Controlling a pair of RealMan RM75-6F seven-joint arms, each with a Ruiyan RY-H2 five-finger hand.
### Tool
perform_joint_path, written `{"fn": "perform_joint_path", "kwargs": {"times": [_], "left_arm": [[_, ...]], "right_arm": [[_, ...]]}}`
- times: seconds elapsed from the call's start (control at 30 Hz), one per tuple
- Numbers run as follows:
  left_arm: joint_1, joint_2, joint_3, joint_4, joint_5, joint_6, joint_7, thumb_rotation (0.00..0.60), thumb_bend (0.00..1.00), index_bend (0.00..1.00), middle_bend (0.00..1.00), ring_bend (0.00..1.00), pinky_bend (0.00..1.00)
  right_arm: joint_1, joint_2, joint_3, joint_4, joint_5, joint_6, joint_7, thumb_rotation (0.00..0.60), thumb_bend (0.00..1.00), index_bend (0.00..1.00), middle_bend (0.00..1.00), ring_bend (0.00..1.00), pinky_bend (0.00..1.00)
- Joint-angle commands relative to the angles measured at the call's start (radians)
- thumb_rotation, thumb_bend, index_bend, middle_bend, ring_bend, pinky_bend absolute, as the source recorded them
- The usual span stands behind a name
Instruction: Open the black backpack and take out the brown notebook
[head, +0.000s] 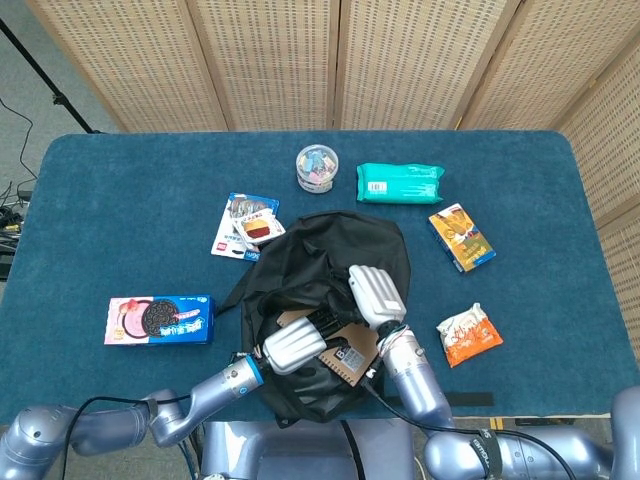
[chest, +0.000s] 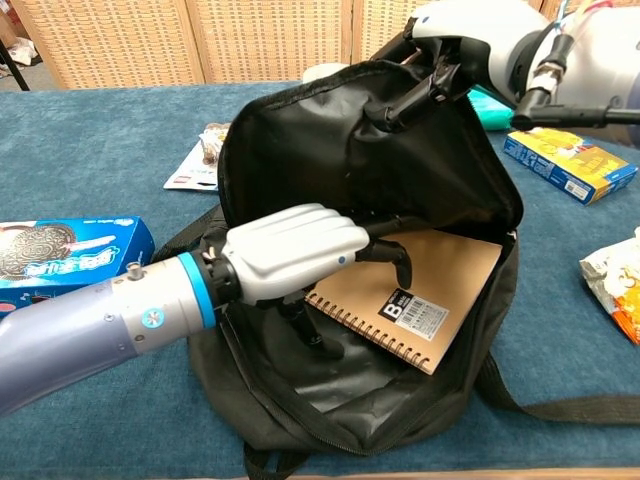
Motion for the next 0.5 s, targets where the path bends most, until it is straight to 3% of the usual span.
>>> {"fn": "perform_joint_path", "kwargs": {"times": [0.03,0.2,0.37,0.5], "left_arm": [[-0.011,-0.027,0.000,0.030,-0.013,0.006,-0.008,0.600,0.00,0.35,0.05,0.08,0.11],[-0.030,-0.059,0.003,0.065,-0.024,0.003,-0.009,0.600,0.04,0.34,0.04,0.08,0.11],[-0.043,-0.076,0.008,0.079,-0.034,-0.004,0.003,0.600,0.33,0.32,0.01,0.08,0.11],[-0.048,-0.083,0.010,0.085,-0.045,-0.007,0.014,0.600,0.41,0.31,0.00,0.08,0.11]], "right_arm": [[0.003,0.008,-0.002,-0.006,0.003,0.002,0.005,0.600,0.78,0.62,0.67,0.60,0.62],[0.009,0.022,-0.005,-0.015,0.005,0.007,0.013,0.600,0.78,0.62,0.67,0.60,0.62],[0.013,0.032,-0.008,-0.020,0.009,0.011,0.021,0.600,0.78,0.62,0.67,0.61,0.62],[0.016,0.037,-0.009,-0.025,0.011,0.014,0.029,0.600,0.78,0.62,0.67,0.61,0.62]]}}
